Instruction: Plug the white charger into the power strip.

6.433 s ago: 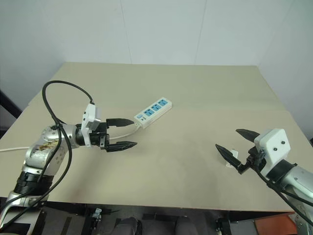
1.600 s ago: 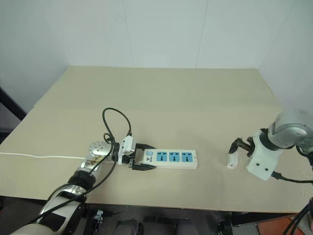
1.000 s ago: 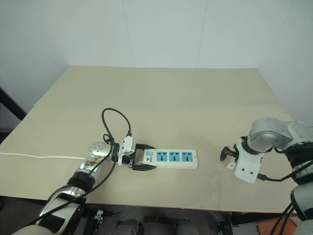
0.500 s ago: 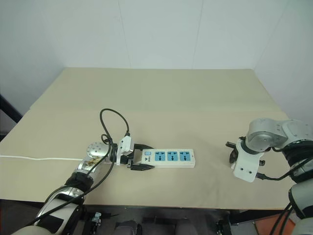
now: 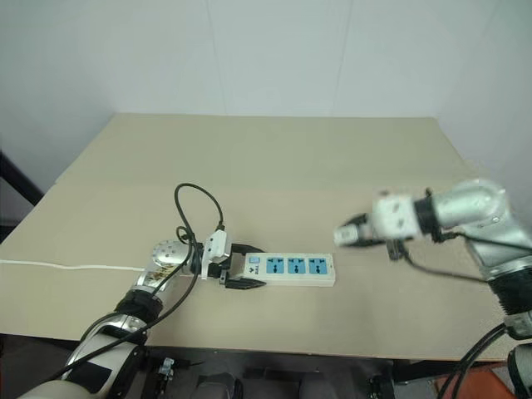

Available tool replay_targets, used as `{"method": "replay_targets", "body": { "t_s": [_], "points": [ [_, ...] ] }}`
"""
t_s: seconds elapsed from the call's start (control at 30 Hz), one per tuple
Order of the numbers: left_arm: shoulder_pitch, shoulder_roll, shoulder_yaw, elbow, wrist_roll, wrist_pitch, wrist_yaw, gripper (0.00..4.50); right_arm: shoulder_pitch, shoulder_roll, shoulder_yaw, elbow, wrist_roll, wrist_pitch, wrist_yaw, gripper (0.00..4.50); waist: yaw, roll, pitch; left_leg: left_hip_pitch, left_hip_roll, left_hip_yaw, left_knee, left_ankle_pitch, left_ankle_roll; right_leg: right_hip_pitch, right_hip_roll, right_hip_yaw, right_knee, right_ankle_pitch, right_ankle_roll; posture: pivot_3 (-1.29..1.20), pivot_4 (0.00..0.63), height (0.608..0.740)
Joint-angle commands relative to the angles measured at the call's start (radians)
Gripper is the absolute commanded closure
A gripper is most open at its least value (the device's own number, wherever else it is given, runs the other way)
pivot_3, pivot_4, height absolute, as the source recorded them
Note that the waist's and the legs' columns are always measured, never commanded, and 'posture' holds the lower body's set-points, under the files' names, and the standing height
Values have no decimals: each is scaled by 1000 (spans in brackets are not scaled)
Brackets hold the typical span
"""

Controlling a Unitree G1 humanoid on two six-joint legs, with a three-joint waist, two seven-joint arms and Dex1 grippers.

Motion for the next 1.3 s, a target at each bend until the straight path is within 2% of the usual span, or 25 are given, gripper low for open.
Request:
{"method": "replay_targets", "body": {
  "t_s": [0.03, 0.17, 0.3, 0.43, 0.57, 0.7, 0.97, 1.3],
  "points": [
    [7, 6, -26, 25, 37, 1, -10, 1208, 73, 93, -139, -143, 233, 267, -169, 3341, 1, -1, 0, -2, 0, 0, 0, 0, 0, -2, 0, 0, 0, 0, 0, 0, 150, 740],
    [-5, 7, -25, 33, 38, 0, -10, 1208, 153, 213, -188, -262, 304, 419, -337, 3341, 3, -1, 0, -6, -1, 0, 1, 0, 0, -7, 0, 0, 2, 0, 0, 0, 150, 740],
    [-9, 7, -24, 35, 37, 1, -10, 1208, 210, 347, -159, -334, 258, 446, -445, 3341, 1, -1, 0, -7, 0, 1, 1, 0, 0, -8, 1, 0, 2, 0, 0, 0, 150, 740],
    [-5, 11, -24, 30, 36, 0, -13, 1208, 269, 451, -107, -338, 151, 387, -458, 3341, 1, -1, 0, -7, -1, 1, 1, 0, 0, -7, 1, 0, 2, 0, 1, 0, 150, 740],
    [-4, 15, -24, 29, 37, -2, -18, 1208, 293, 527, -78, -285, 62, 305, -419, 3341, -1, -1, 0, -6, -1, 1, 1, 0, 0, -8, 1, 0, 3, 0, 1, 0, 150, 740],
    [-5, 22, -25, 26, 37, -1, -24, 1208, 287, 544, -47, -222, -15, 241, -351, 3341, -1, -1, 0, -6, 0, 1, 1, 0, 0, -8, 2, 0, 2, 0, 1, 0, 150, 740],
    [-6, 27, -27, 22, 37, 0, -35, 1208, 247, 556, -4, -105, -81, 185, -197, 3341, -5, -1, 0, -6, 0, 1, 1, 0, 0, -8, 2, 0, 2, 0, 1, 0, 150, 740],
    [4, 28, -30, 5, 33, 7, -41, 1208, 166, 611, -6, 10, -122, 161, -148, 3341, -5, -1, 0, -6, 0, 1, 0, 0, 0, -8, 2, 0, 2, 0, 1, 0, 150, 740]
  ]
}}
